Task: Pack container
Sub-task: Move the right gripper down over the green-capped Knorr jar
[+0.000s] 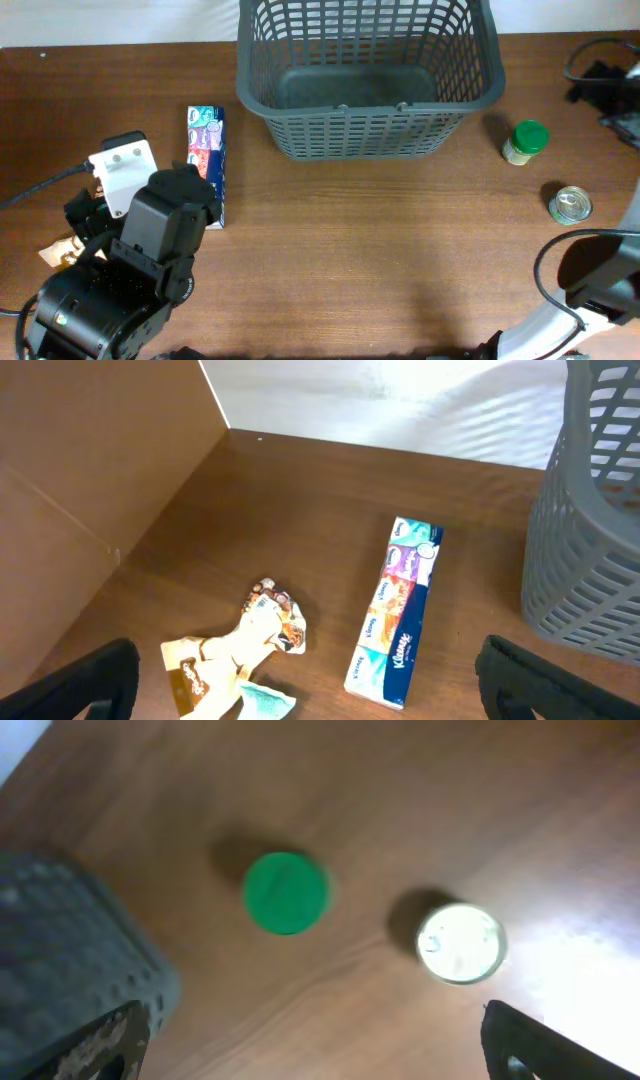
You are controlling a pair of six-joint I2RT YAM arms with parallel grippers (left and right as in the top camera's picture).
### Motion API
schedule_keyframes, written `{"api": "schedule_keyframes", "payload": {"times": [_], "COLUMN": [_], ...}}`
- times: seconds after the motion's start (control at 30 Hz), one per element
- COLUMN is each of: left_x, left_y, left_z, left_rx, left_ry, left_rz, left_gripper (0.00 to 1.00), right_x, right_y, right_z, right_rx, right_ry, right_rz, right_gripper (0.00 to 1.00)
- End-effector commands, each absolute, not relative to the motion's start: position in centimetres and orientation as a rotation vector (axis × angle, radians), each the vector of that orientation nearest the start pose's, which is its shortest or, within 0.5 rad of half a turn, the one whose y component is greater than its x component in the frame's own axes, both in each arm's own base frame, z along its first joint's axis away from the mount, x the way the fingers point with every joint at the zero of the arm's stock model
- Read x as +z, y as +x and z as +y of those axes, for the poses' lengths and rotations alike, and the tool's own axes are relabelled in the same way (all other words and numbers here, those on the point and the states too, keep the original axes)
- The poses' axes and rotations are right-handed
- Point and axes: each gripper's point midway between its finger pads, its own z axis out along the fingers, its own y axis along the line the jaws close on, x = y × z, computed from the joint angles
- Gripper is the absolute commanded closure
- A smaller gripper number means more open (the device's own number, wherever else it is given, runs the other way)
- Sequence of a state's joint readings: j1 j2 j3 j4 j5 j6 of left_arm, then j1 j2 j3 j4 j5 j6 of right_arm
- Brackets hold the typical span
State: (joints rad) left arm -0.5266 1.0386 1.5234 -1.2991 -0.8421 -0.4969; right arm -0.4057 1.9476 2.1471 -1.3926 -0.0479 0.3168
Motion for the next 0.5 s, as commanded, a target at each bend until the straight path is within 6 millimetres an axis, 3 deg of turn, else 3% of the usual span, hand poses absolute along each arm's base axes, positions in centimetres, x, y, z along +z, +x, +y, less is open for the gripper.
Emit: {"api": "schedule_keyframes", "payload": {"times": [0.0, 0.13, 0.47], "left_x": [37.3, 36.6, 35.6], "left_y": [23.9, 23.7, 23.0], "left_z": [1.0, 0.5, 0.5], "left_rx": [0.409, 0.381, 0.391], "left_ry": [-0.336, -0.31, -0.276], "left_rz": [2.079, 2.12, 2.178], "left_gripper": [0.0, 0.0, 0.0], "right_x": [22.9, 21.5, 18.2], "right_y": [41.6, 42.2, 42.8], "right_z": [-15.2, -15.9, -16.1], "right_rx": [0.042, -0.053, -0.056], "right_ry": [0.924, 0.925, 0.943], "right_rz": [2.61, 2.631, 2.703], "right_gripper": [0.01, 0.01, 0.01]}}
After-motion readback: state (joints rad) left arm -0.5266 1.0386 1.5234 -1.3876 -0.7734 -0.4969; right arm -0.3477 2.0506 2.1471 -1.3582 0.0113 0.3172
